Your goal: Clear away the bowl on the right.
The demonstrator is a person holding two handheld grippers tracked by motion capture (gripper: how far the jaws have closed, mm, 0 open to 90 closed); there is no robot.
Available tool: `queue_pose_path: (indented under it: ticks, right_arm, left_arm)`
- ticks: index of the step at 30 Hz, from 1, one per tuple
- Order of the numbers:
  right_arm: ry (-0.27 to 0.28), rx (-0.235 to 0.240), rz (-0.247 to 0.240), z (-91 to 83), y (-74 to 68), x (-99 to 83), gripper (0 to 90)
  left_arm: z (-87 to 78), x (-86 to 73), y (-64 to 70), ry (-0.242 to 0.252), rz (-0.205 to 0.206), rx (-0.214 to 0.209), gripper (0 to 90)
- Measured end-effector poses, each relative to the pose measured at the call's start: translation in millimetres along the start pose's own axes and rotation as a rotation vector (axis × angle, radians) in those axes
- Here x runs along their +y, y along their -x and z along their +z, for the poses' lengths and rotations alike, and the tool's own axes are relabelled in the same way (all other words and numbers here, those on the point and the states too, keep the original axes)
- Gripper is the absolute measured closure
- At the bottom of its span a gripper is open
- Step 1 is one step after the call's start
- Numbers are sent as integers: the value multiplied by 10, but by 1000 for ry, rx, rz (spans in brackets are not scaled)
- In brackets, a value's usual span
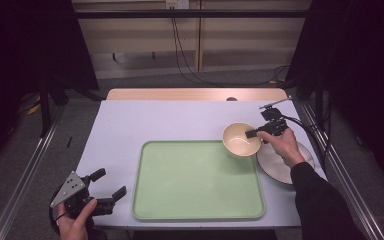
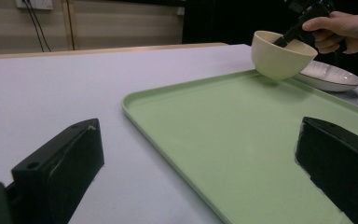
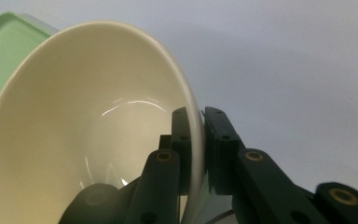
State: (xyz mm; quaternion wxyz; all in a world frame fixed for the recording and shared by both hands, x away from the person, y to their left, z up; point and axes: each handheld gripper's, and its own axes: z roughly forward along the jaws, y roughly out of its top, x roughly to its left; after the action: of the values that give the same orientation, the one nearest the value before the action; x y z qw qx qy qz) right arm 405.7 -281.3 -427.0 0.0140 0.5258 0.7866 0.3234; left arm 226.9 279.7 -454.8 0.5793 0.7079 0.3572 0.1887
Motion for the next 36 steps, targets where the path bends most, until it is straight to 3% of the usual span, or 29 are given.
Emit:
queue_pose_path:
  ticks: [2,18,36]
  right_arm:
    - [-5,2,-1,21,-4,-2,832]
    - [-56,-2,-18,177,-15,-17,832]
    - [-61,1,-12,230,28,-37,836]
  left_arm:
    - [0,3,-3,-9,14,-4,11]
    - [1,2,-2,-5,9,-4,11]
    - [1,2,-5,-8,11,-5,11]
